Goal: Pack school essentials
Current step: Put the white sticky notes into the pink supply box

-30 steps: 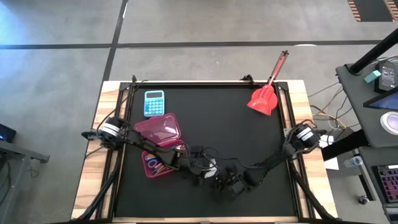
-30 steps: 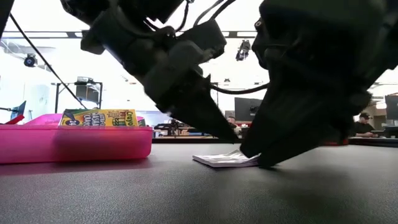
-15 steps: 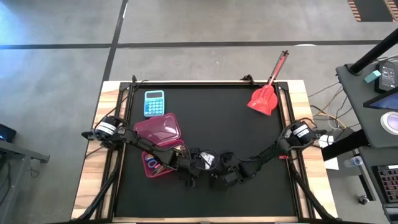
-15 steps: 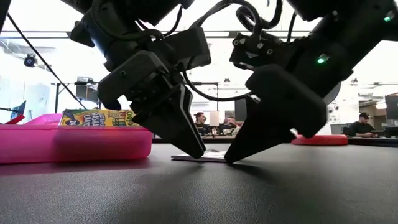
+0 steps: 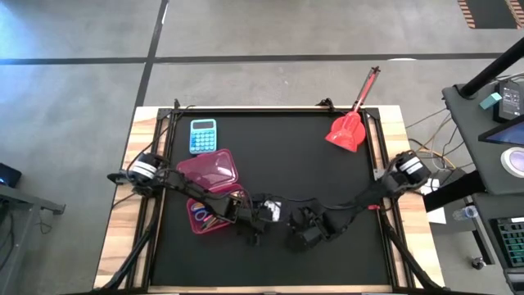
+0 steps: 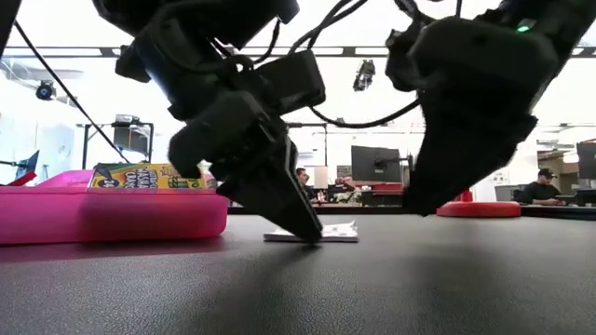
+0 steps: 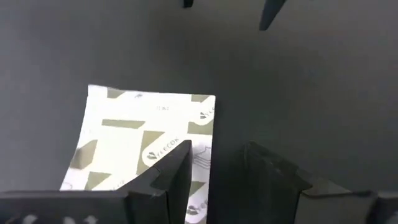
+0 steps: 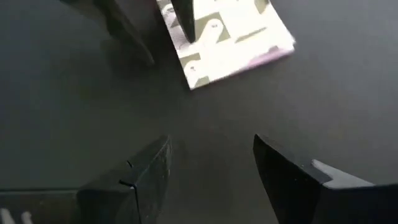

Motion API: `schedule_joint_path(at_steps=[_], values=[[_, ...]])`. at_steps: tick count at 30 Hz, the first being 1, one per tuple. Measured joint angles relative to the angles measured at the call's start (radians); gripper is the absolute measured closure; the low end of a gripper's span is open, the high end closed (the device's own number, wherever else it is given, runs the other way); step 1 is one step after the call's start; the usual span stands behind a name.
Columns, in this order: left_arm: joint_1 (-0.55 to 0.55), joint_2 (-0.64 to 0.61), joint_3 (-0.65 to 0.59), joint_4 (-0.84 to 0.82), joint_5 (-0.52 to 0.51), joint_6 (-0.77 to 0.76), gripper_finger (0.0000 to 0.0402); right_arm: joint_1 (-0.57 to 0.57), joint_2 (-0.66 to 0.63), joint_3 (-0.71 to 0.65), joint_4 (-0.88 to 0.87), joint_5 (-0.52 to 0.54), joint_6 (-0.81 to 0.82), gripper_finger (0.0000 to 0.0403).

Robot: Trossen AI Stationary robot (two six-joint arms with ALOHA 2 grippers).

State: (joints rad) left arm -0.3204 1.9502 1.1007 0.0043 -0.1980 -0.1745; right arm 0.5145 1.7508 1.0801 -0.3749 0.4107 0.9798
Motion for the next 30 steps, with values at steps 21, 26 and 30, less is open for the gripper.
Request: schedule_joint_path(at_steps=[21,26,30], values=[[0.030,-0.102,-0.031,-0.130,-0.019,-0.025,0.0269,0.035,-0.006,-0.057,0.029,0.125,0.165,0.0182],[0.029,-0.092,-0.056,-0.121,-0.020,-0.046,0.0269,-0.002,-0.006,-0.062,-0.016,0.052,0.233,0.0181],[0.030,-0.090,-0.081,-0.058,-0.031,-0.056,0.0269,-0.034,-0.006,-0.064,-0.013,-0.022,0.236,0.0181]])
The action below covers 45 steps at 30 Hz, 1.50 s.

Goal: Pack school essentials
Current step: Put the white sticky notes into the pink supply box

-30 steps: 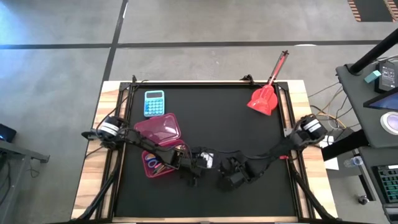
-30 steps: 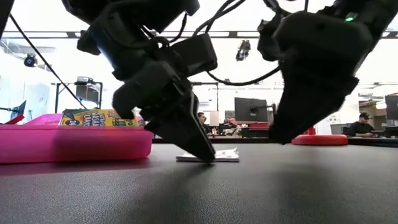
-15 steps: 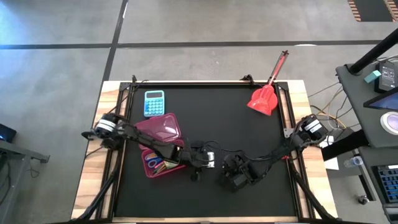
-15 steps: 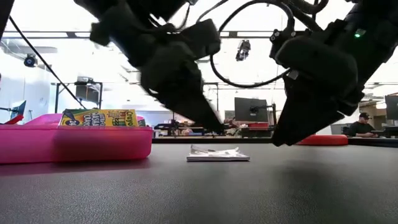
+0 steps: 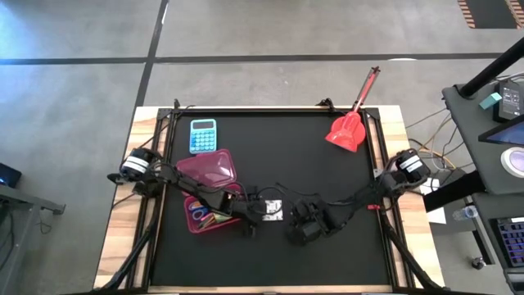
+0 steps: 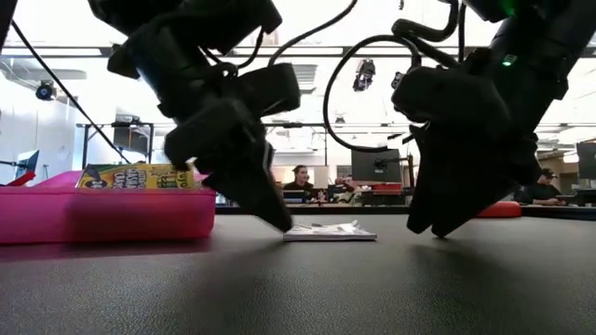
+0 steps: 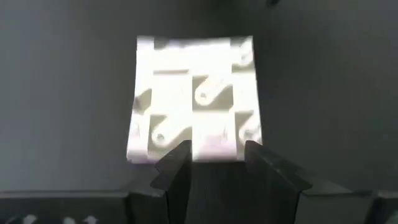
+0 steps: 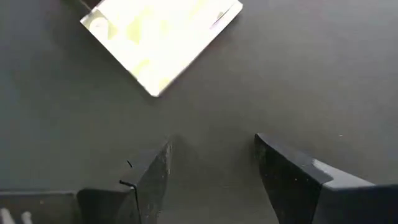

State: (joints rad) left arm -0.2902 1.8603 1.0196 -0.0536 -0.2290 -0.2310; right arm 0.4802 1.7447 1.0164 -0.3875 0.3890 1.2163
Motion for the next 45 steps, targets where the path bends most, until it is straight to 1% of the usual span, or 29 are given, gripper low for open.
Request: schedule_joint_path(at_steps=[3,9,11,14,19,25,30,36,41,45], values=[[0.001,0.000,-0.006,0.044,-0.007,0.002,0.0269,-0.030,-0.003,0.000,0.004,-0.046,-0.002,0.0181],[0.015,0.004,-0.004,0.053,-0.020,0.010,0.0269,-0.075,-0.018,0.000,0.021,-0.112,-0.037,0.0181],[0.023,0.017,-0.004,0.079,-0.041,0.012,0.0269,-0.086,-0.028,-0.002,0.023,-0.114,-0.060,0.0181],[0.034,0.049,0.001,0.135,-0.041,0.039,0.0269,-0.104,-0.053,-0.007,0.022,-0.113,-0.078,0.0181],[0.038,0.052,0.010,0.137,-0.040,0.063,0.0269,-0.121,-0.083,-0.037,0.021,-0.113,-0.083,0.0181],[0.033,-0.041,0.013,0.021,-0.038,0.082,0.0269,-0.121,-0.085,-0.056,0.029,-0.105,-0.116,0.0181],[0.027,-0.045,-0.021,-0.047,-0.036,0.023,0.0269,-0.121,-0.077,-0.052,0.044,-0.100,-0.075,0.0181],[0.026,-0.010,-0.033,-0.020,-0.036,-0.004,0.0269,-0.125,-0.074,-0.052,0.057,-0.101,-0.071,0.0181],[0.027,0.017,-0.033,0.058,-0.037,0.002,0.0269,-0.130,-0.073,-0.062,0.057,-0.107,-0.075,0.0181],[0.031,0.023,-0.033,0.083,-0.034,0.009,0.0269,-0.145,-0.073,-0.071,0.057,-0.102,-0.081,0.0181]])
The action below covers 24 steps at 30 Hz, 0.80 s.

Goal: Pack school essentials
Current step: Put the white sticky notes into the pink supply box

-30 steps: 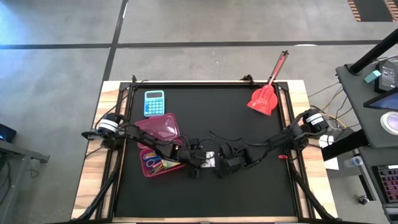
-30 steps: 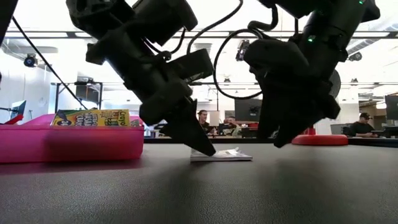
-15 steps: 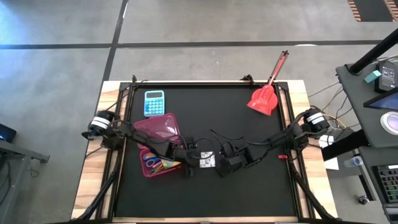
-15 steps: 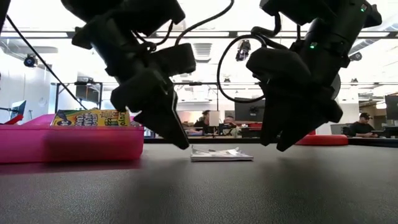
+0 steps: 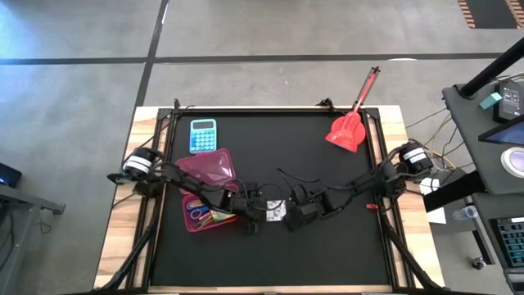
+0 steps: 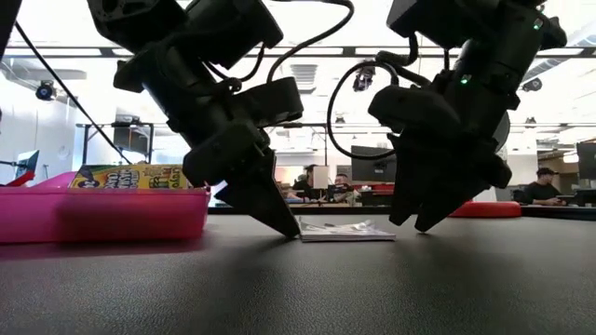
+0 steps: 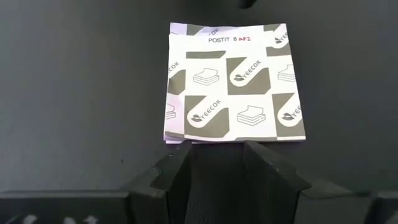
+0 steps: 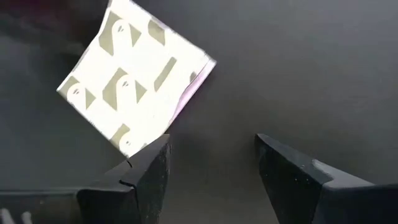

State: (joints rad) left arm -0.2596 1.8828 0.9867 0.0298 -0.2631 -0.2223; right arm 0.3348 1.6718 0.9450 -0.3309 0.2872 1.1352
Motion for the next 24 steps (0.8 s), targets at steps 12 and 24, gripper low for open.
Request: schedule_joint_path(at_steps=[12,24], values=[[0.004,0.002,-0.004,0.019,0.002,-0.003,0.0269,-0.102,-0.005,-0.128,0.319,-0.072,-0.036,0.0181],[0.011,0.042,-0.003,0.108,0.002,0.001,0.0269,-0.102,-0.003,-0.169,0.423,-0.094,0.016,0.0181]])
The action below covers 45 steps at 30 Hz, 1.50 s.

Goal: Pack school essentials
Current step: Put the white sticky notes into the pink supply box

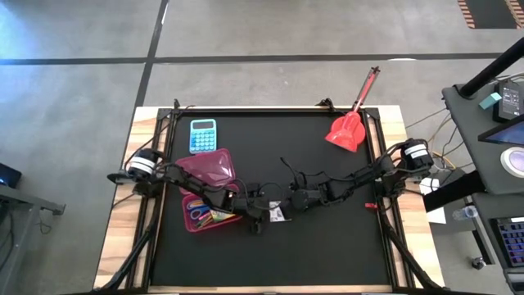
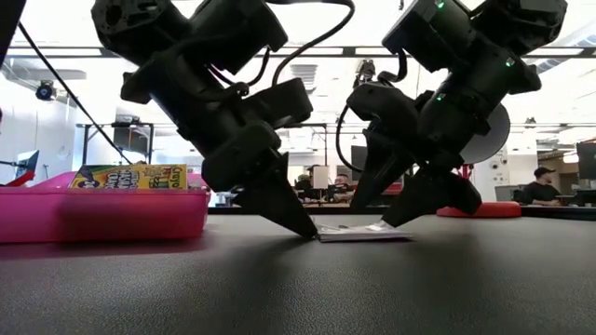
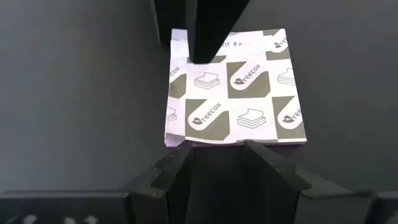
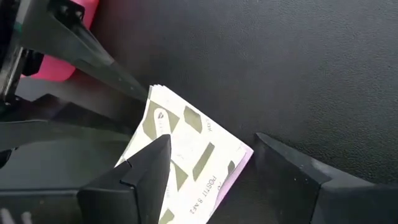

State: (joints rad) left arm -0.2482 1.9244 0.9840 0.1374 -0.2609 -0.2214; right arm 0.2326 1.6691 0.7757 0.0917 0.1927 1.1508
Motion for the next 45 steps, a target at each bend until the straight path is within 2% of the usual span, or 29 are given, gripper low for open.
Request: schedule_joint_path(at_steps=[6,10,15,21,26,30,38,41,45], values=[[0.011,0.023,0.020,0.040,0.007,0.020,0.0269,0.009,0.016,-0.001,0.014,-0.002,0.004,0.0181],[0.018,0.047,0.049,0.041,0.000,0.028,0.0269,0.013,0.041,0.000,0.073,-0.054,0.002,0.0181],[0.018,0.051,0.053,0.042,-0.002,0.028,0.0269,0.016,0.032,0.001,0.061,-0.066,-0.004,0.0181],[0.018,0.051,0.052,0.041,-0.002,0.024,0.0269,0.033,0.023,0.000,0.052,-0.150,-0.009,0.0181],[0.018,0.051,0.052,0.039,-0.002,0.023,0.0269,0.044,0.026,0.000,0.043,-0.176,-0.047,0.0185],[0.018,0.051,0.052,0.039,-0.002,0.023,0.0269,0.047,0.026,-0.001,0.040,-0.182,-0.072,0.0220],[0.018,0.045,0.052,0.029,-0.001,0.019,0.0269,0.047,0.027,-0.002,0.033,-0.212,-0.077,0.0339],[0.019,0.012,0.049,-0.035,-0.002,0.020,0.0269,0.047,0.025,0.001,0.001,-0.208,-0.082,0.0346],[0.002,-0.059,0.047,-0.083,-0.002,-0.006,0.0269,0.049,0.005,0.001,-0.051,-0.212,-0.091,0.0323]])
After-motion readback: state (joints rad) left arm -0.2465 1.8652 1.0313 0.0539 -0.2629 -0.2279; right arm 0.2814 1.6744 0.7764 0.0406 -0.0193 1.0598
